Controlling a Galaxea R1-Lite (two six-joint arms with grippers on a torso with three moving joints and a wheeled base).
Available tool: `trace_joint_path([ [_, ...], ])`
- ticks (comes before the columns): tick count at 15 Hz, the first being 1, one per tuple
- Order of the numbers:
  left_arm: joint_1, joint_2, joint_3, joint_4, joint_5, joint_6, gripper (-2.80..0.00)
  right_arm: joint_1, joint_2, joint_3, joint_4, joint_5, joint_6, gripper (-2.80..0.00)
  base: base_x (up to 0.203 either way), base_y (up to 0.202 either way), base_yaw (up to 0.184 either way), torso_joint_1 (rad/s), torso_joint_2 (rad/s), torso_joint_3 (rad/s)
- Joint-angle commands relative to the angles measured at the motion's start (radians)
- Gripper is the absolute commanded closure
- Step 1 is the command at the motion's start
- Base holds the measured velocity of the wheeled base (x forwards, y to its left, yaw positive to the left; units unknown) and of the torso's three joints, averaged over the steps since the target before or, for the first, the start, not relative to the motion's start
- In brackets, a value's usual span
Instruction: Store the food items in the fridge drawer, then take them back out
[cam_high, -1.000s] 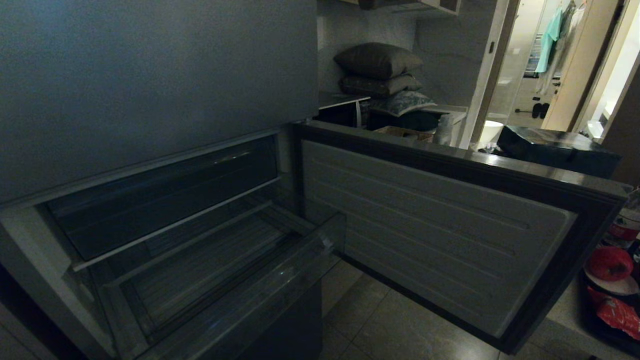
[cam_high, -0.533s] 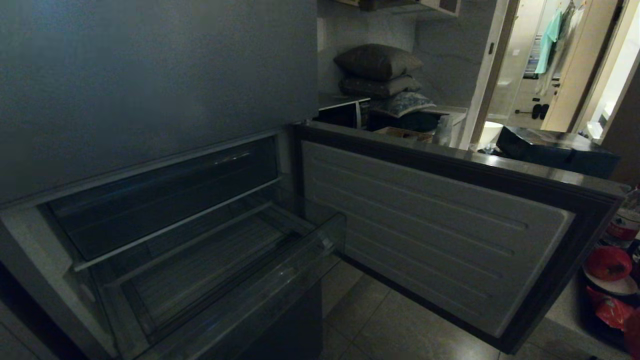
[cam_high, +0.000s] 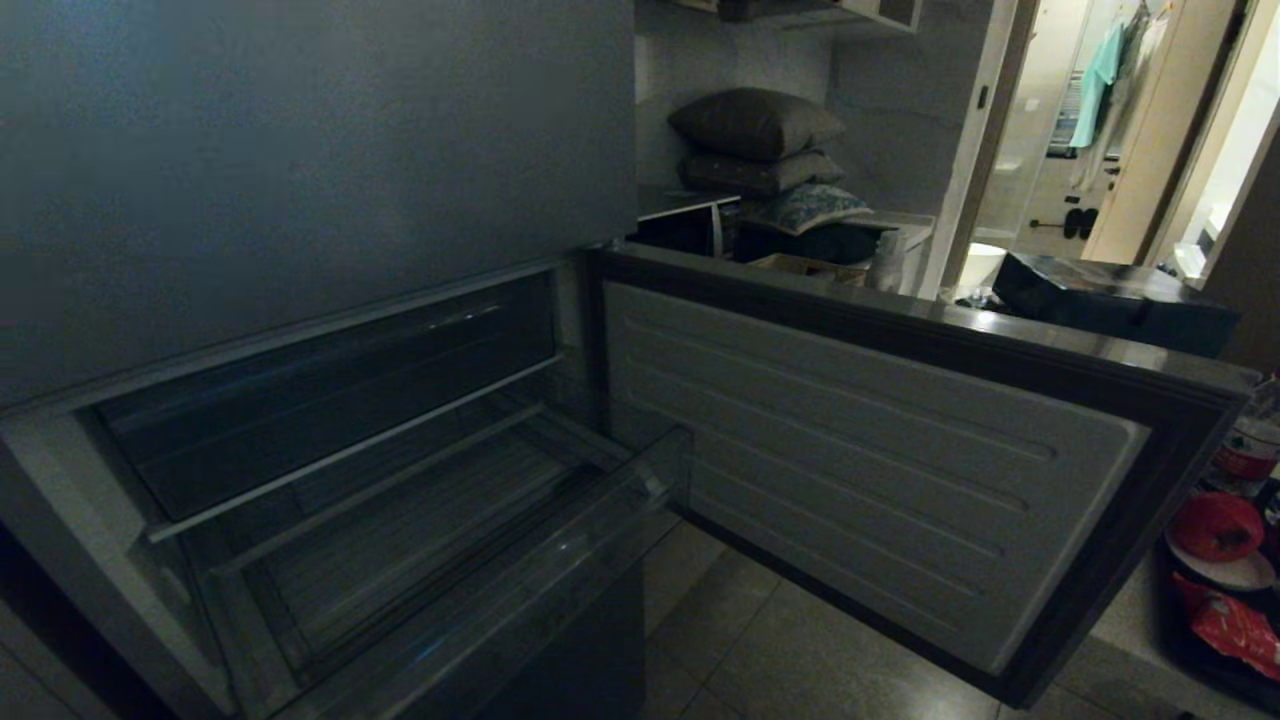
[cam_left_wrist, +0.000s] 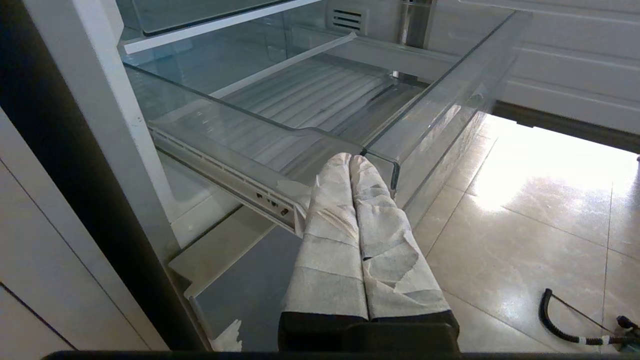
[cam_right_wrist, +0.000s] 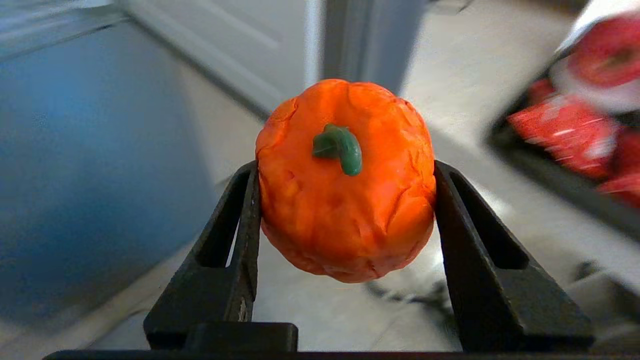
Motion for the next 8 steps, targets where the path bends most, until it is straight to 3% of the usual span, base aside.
trace_joint_path([
  [1, 0.0, 0.0, 0.0, 0.0, 0.0, 0.0, 0.0, -0.019, -0.124, 0.0, 0.011, 0.001, -0.04, 0.0, 0.0, 0.0, 0.0, 0.0, 0.0, 0.0],
  [3, 0.0, 0.0, 0.0, 0.0, 0.0, 0.0, 0.0, -0.028, -0.221, 0.001, 0.019, 0.003, -0.075, 0.0, 0.0, 0.0, 0.0, 0.0, 0.0, 0.0],
  [8, 0.0, 0.0, 0.0, 0.0, 0.0, 0.0, 0.0, -0.034, -0.219, 0.002, 0.024, -0.003, -0.053, 0.0, 0.0, 0.0, 0.0, 0.0, 0.0, 0.0],
])
